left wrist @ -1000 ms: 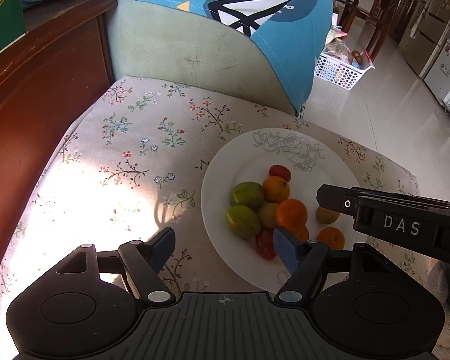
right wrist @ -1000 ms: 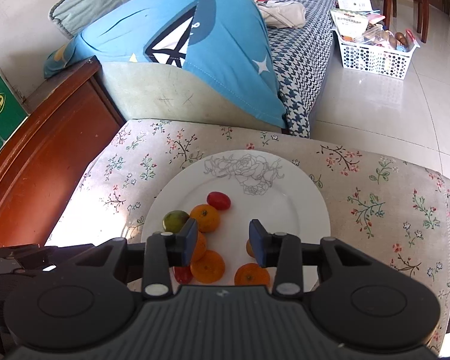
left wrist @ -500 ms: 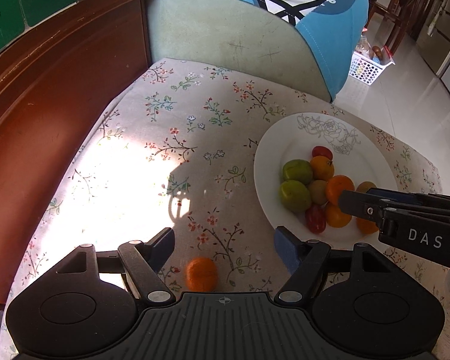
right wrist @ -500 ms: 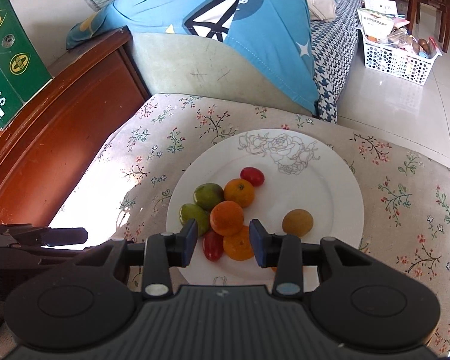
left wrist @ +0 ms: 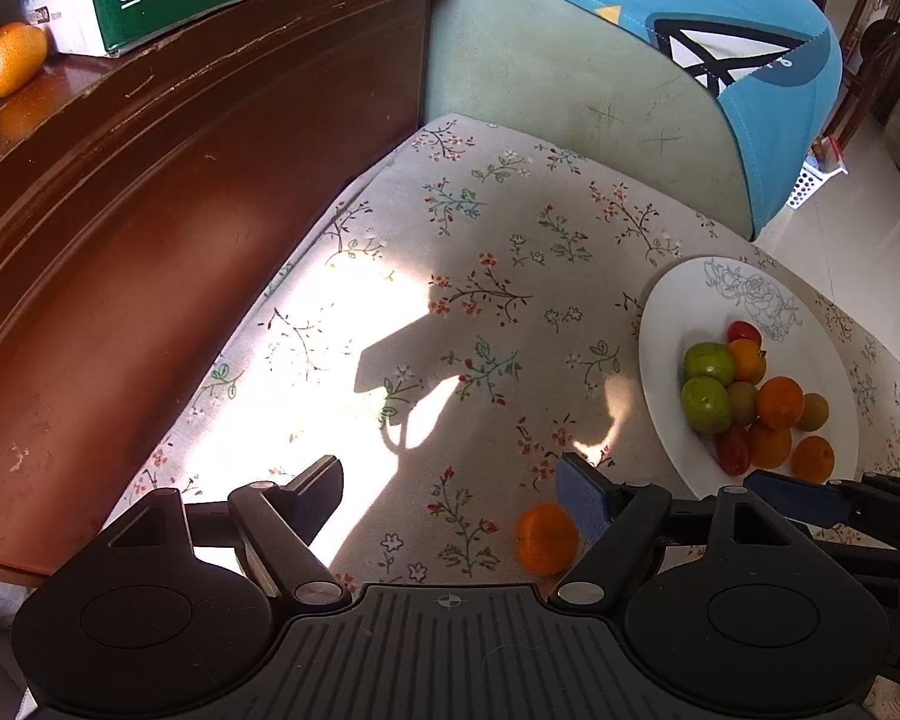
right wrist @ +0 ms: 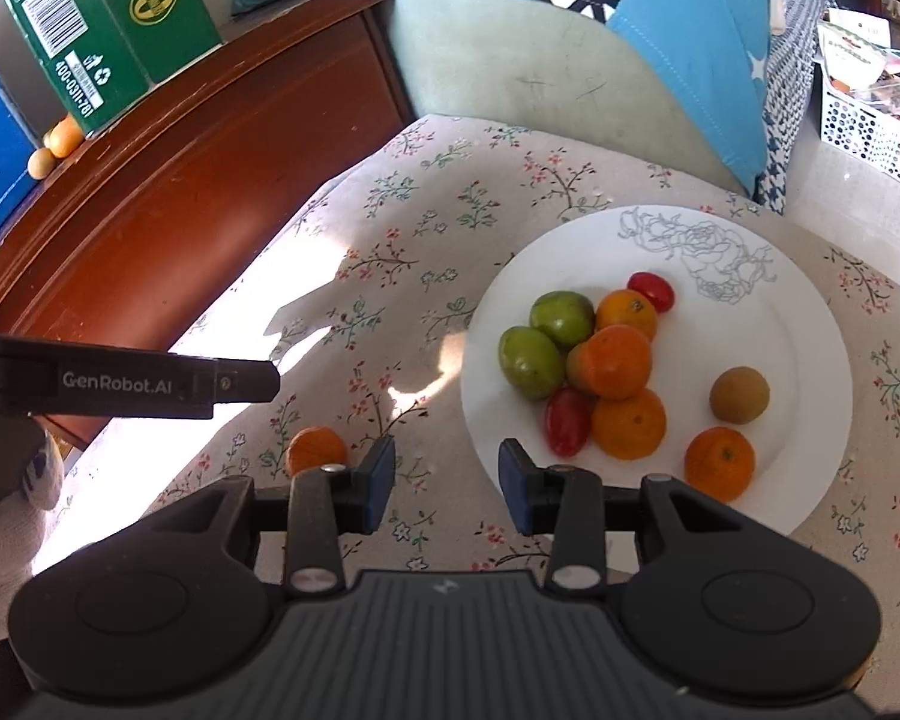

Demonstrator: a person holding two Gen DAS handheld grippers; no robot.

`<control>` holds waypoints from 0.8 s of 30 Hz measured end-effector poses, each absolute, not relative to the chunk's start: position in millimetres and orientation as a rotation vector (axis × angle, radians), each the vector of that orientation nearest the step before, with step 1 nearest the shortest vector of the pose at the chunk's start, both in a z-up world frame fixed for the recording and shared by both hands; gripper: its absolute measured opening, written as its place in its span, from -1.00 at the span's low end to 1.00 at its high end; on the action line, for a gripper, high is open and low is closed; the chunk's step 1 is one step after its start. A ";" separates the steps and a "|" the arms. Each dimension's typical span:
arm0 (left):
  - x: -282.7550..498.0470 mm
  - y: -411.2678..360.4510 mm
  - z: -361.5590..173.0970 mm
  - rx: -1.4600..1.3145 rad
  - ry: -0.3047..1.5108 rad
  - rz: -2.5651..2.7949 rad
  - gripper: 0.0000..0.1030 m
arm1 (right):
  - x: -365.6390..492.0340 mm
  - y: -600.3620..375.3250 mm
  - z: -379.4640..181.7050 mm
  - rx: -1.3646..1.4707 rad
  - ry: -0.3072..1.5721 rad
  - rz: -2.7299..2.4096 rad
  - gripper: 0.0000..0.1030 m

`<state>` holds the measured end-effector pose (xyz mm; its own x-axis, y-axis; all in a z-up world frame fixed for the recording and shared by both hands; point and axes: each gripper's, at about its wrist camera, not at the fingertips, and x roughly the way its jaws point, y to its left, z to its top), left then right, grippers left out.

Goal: Organize fruits
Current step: 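Move both open grippers back to the last two fruits, then grasp a brown fruit with the right gripper while the left grasps the last mandarin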

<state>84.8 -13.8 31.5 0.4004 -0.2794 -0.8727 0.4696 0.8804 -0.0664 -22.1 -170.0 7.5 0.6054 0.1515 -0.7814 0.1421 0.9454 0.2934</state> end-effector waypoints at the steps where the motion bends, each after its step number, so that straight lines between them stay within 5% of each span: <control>1: 85.0 -12.8 30.2 0.203 1.062 -0.475 0.53 | -22.0 -165.1 5.7 0.339 0.931 0.023 -0.25; 17: 85.1 -0.1 19.4 0.214 1.096 -0.454 0.54 | -13.3 -112.9 -20.4 0.251 0.982 0.125 -0.24; 24: 86.0 -1.0 14.1 0.210 1.113 -0.459 0.54 | -13.8 -110.5 -20.9 0.232 0.963 0.143 -0.45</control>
<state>86.0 -1.0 14.1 0.3606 -0.2501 -0.8986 0.4564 0.8875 -0.0638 -13.8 -110.5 -20.9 0.5640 0.2231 -0.7951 -0.0172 0.9658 0.2588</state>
